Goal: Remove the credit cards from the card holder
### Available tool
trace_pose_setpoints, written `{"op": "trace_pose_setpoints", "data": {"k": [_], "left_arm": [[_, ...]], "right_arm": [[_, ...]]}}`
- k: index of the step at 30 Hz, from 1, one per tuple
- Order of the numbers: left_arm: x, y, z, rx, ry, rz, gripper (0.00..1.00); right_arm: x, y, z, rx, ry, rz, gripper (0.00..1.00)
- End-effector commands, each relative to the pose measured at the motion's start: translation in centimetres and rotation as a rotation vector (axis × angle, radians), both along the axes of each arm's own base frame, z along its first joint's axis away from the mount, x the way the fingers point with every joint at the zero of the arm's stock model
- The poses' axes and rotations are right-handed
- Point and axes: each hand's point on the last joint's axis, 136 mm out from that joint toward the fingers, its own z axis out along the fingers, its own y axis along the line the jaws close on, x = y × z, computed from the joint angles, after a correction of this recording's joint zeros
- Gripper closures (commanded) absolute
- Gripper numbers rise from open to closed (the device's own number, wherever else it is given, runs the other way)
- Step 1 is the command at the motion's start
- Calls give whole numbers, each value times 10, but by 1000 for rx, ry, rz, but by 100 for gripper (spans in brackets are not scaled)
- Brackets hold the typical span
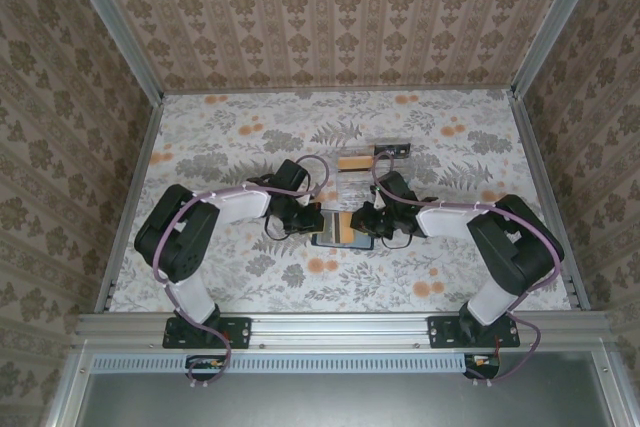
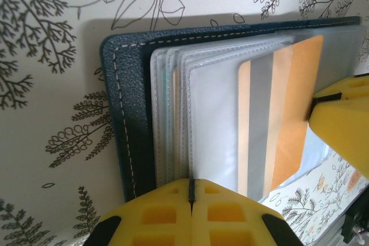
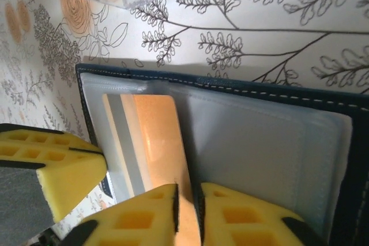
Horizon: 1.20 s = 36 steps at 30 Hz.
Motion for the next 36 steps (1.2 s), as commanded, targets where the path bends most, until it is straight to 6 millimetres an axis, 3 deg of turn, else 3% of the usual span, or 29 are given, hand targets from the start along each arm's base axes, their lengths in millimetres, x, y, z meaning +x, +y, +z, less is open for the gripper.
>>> {"op": "trace_pose_setpoints", "data": {"k": [1,7,11,16,26,31,36], "left_arm": [[-9,23,-27,124,59,19,100],[-9,22,-27,121,62,15,100],[-9,22,-26,123,63,17,100],[-10,25,-27,132,63,14,100],[-8,29,-27,137,65,18,100],[-7,28,-25,130,61,16,100],[-1,22,-13,99,36,13,100]], "right_arm": [[-4,7,-5,45,27,21,75],[-2,14,-11,72,43,29,77],[-3,12,-13,66,45,22,87],[-6,0,-14,53,47,12,96],[-16,-40,-14,35,53,-22,95],[-19,-49,-2,41,24,-20,95],[-15,-53,29,33,-55,8,97]]}}
